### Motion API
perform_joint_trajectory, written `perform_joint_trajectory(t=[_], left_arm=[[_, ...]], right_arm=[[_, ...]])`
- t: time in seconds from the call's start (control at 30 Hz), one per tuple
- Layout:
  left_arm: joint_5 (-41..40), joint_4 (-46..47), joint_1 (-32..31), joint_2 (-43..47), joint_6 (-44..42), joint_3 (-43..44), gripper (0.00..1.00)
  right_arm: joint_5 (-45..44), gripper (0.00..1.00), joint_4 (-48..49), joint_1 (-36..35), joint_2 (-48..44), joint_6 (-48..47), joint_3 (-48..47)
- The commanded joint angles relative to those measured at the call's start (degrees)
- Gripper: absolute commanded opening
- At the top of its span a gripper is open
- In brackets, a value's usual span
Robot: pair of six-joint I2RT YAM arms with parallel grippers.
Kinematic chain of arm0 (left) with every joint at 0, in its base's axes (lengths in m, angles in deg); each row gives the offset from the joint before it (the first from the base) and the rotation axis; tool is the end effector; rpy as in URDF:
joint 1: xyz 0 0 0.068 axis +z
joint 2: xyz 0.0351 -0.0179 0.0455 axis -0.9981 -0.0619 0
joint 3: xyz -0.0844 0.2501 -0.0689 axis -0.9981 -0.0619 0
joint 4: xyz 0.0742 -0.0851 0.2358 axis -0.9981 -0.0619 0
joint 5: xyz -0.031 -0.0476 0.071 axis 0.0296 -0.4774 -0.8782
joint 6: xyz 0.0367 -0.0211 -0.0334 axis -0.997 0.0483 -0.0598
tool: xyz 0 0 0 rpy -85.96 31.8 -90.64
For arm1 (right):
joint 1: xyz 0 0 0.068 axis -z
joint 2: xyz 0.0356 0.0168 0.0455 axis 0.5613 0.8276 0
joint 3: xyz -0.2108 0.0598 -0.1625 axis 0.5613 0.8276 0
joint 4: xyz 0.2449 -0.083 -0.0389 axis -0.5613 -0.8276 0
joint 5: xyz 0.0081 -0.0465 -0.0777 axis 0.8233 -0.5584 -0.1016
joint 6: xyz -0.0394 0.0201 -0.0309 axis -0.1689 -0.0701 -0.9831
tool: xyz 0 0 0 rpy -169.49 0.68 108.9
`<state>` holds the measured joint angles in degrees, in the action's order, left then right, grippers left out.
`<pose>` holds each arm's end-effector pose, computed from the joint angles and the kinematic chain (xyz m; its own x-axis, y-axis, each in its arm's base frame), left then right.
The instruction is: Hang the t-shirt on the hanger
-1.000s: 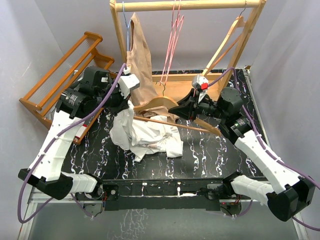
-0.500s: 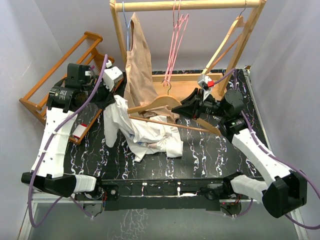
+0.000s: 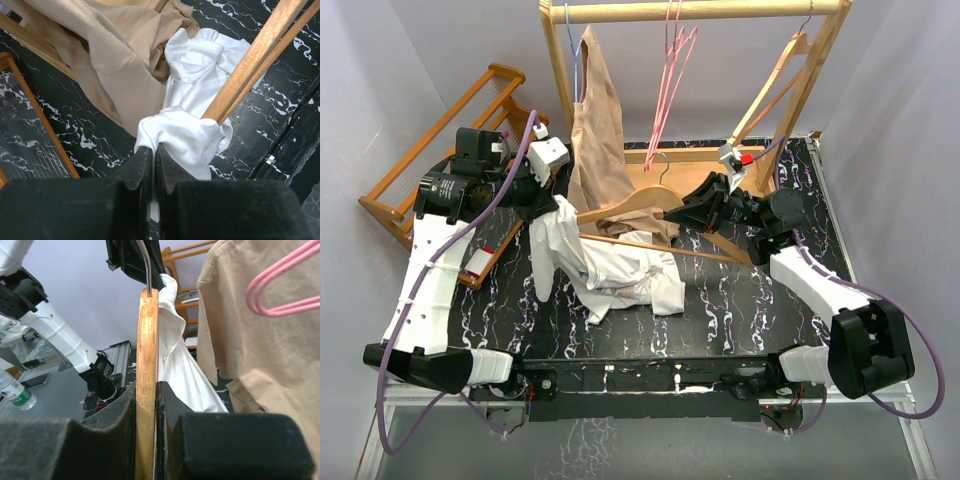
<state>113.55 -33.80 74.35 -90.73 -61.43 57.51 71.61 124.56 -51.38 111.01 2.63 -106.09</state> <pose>0.2313 -0.0682 0.4524 -0.2172 0.5082 -0.8334 0.8057 0.5753 0.1408 0.2490 0.1103 0.3423 -0.2929 0.2172 -0.9312 -0.9465 0.0722 0.3145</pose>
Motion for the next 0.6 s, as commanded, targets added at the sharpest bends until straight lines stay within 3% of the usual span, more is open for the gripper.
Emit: perform_joint_trajectory(t=[0.0,0.27,0.57], left_arm=[[1.7,-1.0,0.2,2.2,-2.3,0.8,0.00],[5.8,-2.9,0.3,2.6,-1.2,3.9,0.00],[9.8,-6.7,0.3,1.6,0.5,11.7,0.00]], right_arm=[[1.8,0.08,18.1,-0.1,1.4,10.3,0.1],[1.5,0.08,32.4,-0.1,9.1,20.0,0.6],[-0.1,0.08,24.4,-0.2,8.5,12.6,1.1]])
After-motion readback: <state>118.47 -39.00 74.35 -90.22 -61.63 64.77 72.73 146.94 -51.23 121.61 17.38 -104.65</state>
